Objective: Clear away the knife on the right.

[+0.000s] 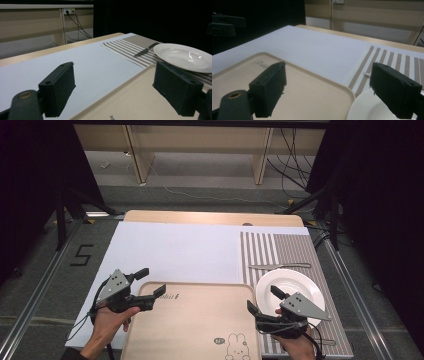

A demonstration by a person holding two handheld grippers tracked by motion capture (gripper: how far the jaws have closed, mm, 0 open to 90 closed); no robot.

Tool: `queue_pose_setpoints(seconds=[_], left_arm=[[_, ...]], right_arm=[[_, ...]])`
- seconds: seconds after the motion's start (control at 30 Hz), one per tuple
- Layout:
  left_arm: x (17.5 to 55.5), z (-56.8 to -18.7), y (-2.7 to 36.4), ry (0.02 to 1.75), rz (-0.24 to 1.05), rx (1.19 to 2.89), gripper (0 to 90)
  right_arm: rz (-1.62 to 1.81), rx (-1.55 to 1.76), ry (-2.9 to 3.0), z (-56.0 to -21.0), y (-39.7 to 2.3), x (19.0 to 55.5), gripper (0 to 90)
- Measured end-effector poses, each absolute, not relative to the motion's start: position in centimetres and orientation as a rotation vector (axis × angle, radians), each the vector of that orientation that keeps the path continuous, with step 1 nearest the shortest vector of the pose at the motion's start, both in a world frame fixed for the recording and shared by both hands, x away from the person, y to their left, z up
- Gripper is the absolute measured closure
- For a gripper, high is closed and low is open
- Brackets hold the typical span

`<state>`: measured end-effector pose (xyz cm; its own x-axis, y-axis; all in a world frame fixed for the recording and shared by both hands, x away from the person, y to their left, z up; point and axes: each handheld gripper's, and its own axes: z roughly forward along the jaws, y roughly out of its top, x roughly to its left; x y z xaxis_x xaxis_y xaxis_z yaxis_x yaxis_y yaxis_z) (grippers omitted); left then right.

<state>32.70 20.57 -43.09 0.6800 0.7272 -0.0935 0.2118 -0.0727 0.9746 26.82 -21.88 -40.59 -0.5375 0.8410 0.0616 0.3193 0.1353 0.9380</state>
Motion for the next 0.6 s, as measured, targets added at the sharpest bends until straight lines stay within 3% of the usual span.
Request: queue_pose_setpoints(seconds=[0.6], left_arm=[[32.66, -42.94, 20.54, 0.771, 0.513, 1.614, 16.2]], right_arm=[[1.4, 1.055, 1.99, -40.04, -22.49, 27.42, 15.1]])
